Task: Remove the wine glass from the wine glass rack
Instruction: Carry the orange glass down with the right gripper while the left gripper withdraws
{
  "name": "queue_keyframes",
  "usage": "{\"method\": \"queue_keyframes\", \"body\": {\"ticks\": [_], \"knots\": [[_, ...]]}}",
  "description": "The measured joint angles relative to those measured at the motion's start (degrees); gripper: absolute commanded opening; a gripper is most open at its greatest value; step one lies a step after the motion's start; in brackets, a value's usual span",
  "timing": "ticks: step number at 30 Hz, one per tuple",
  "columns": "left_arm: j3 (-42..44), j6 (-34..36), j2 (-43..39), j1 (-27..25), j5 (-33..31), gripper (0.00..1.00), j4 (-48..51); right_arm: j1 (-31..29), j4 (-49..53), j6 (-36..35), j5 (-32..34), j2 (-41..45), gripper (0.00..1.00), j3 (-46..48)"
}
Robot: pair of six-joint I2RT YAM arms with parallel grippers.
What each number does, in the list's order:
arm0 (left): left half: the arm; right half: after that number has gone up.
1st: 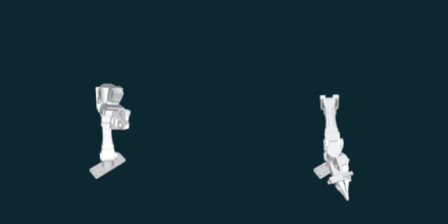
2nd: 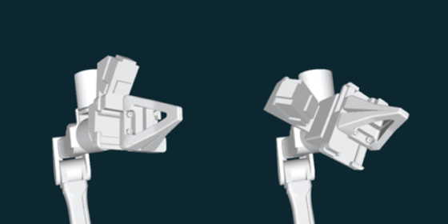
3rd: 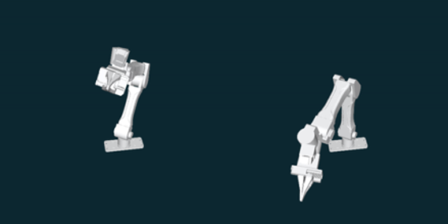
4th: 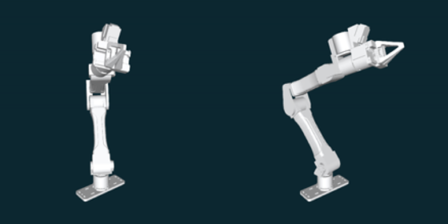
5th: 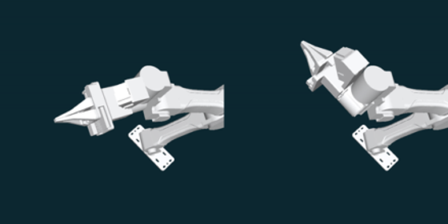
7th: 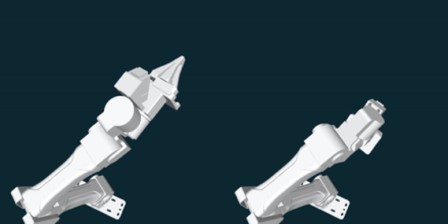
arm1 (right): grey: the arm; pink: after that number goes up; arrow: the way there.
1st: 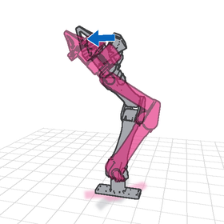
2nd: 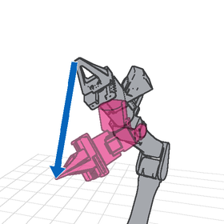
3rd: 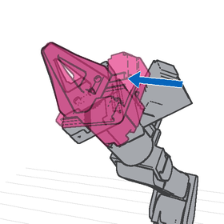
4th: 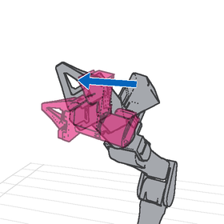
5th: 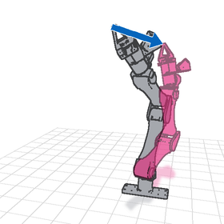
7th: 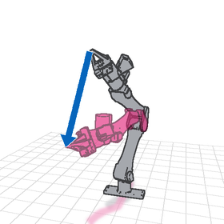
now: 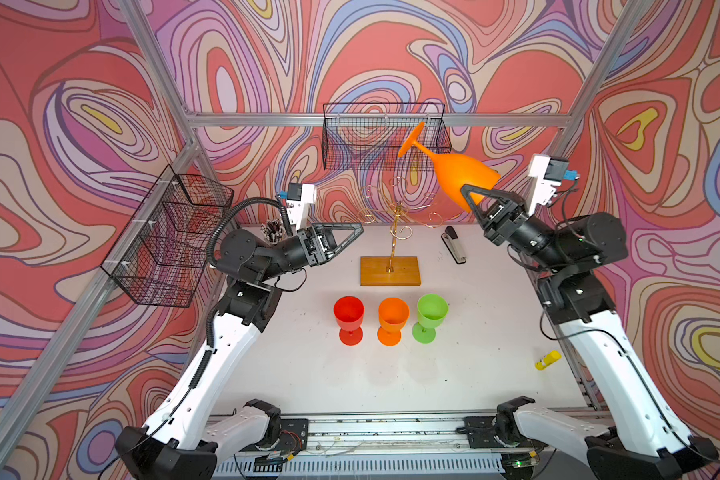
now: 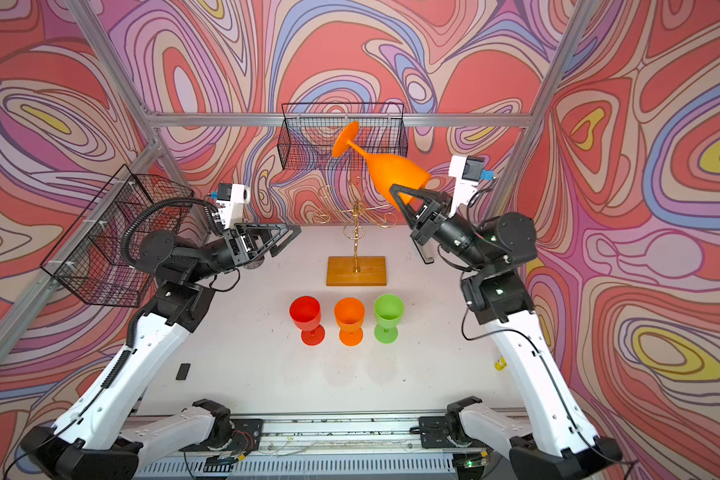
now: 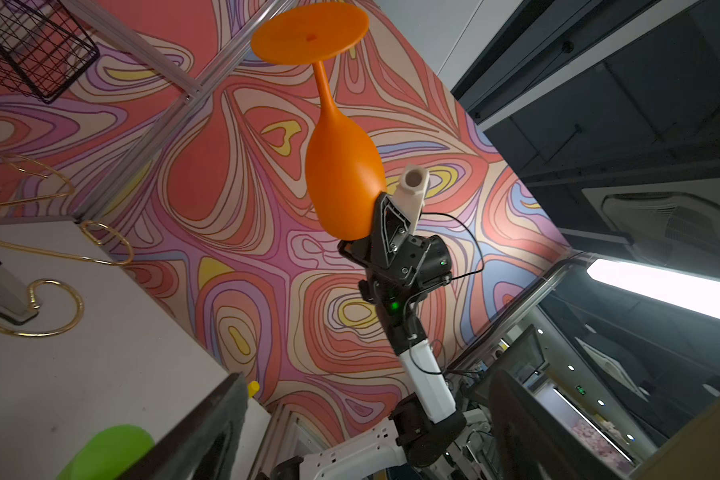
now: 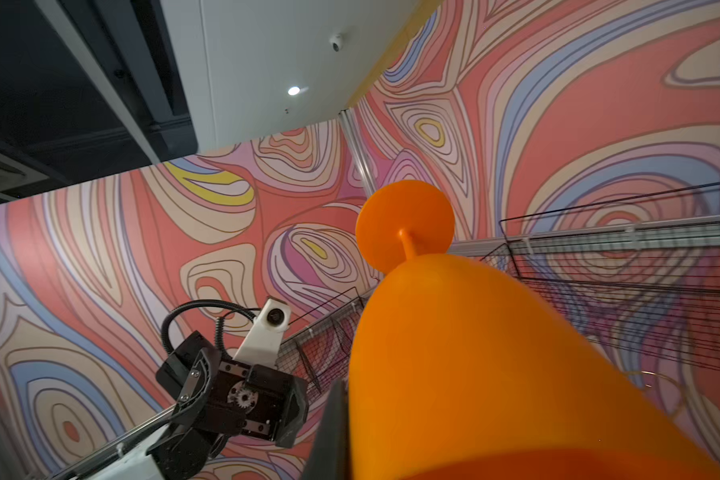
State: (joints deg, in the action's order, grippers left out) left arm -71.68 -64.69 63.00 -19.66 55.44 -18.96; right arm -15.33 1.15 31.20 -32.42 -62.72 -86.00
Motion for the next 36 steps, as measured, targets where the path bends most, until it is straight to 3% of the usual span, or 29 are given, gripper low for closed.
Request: {"method": "queue_keyframes", "body": {"ticks": [7, 12, 17, 24, 36], "knots": [[-2.9, 13.7, -1.8, 0.0, -2.2, 0.90, 16.4, 0.0, 31.7, -11.5, 22.7, 0.5, 0.00, -11.4], [-2.9, 16.2, -1.4, 0.0, -3.0, 0.90, 20.1, 0.0, 47.5, -15.1, 37.2, -3.7, 0.00, -15.7], [-2.9, 17.3, -1.4, 0.0, -3.6, 0.89, 21.2, 0.0, 56.3, -17.0, 45.6, -8.4, 0.00, -14.9], [-2.9, 18.4, -1.9, 0.0, -4.4, 0.89, 23.3, 0.0, 62.2, -19.2, 46.2, -17.2, 0.00, -10.1], [-2.9, 19.5, -3.9, 0.0, -4.5, 0.89, 23.8, 0.0, 63.2, -21.7, 36.0, -28.5, 0.00, -5.2]]}}
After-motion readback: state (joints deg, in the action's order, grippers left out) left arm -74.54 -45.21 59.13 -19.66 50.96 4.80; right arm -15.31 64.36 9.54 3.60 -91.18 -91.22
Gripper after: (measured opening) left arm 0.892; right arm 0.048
